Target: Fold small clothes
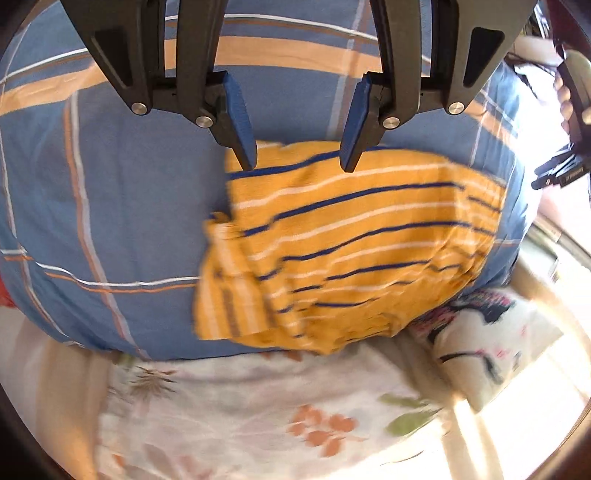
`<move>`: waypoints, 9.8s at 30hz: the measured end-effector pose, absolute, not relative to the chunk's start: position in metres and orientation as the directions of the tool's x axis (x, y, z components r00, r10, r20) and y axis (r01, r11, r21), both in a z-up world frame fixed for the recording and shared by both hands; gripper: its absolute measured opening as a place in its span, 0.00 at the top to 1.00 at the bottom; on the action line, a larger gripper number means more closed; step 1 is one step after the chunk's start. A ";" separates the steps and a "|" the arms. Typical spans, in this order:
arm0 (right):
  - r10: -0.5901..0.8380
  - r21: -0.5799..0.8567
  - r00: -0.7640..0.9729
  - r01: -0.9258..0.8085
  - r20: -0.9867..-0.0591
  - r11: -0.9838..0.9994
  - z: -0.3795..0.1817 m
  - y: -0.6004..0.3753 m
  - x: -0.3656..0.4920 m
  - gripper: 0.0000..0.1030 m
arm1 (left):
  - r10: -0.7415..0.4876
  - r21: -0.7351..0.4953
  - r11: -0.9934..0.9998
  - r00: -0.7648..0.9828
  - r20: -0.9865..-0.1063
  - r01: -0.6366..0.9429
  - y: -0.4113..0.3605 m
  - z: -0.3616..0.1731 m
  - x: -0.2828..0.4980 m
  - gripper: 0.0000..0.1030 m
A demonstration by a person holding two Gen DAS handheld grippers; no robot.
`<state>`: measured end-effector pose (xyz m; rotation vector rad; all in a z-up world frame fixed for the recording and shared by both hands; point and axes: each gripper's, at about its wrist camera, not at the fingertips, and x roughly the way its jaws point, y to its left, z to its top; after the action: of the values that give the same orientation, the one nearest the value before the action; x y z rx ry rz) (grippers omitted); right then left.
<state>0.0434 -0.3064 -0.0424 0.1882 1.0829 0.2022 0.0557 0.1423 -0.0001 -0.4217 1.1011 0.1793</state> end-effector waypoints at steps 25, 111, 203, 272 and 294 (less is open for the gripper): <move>0.269 0.196 0.140 -0.391 -0.953 0.899 -0.081 0.053 0.207 0.38 | -0.563 -0.642 0.737 0.333 -0.756 -0.211 0.151 -0.087 0.120 0.82; 0.484 0.528 0.378 0.017 -0.789 0.849 -0.105 -0.348 0.098 0.98 | -0.368 -0.402 0.915 0.355 -0.859 -0.023 -0.057 0.003 0.129 0.54; 0.515 0.603 0.459 0.060 -0.724 0.795 -0.099 -0.309 0.197 0.80 | -0.461 -0.413 0.885 0.281 -0.842 0.215 -0.080 -0.026 0.203 0.58; 0.381 0.359 0.517 -0.148 -0.766 0.922 -0.045 -0.269 0.181 0.69 | -0.420 -0.418 0.906 0.236 -0.876 0.061 -0.030 -0.070 0.184 0.36; 0.026 0.007 0.409 -0.047 -0.912 0.999 -0.096 -0.237 0.263 0.63 | -0.461 -0.446 0.887 0.307 -0.833 0.121 -0.019 -0.045 0.147 0.31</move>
<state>0.2635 -0.2367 -0.0964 -0.0209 1.1482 0.0457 0.1474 -0.0191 -0.0449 -0.3266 1.2031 -0.3935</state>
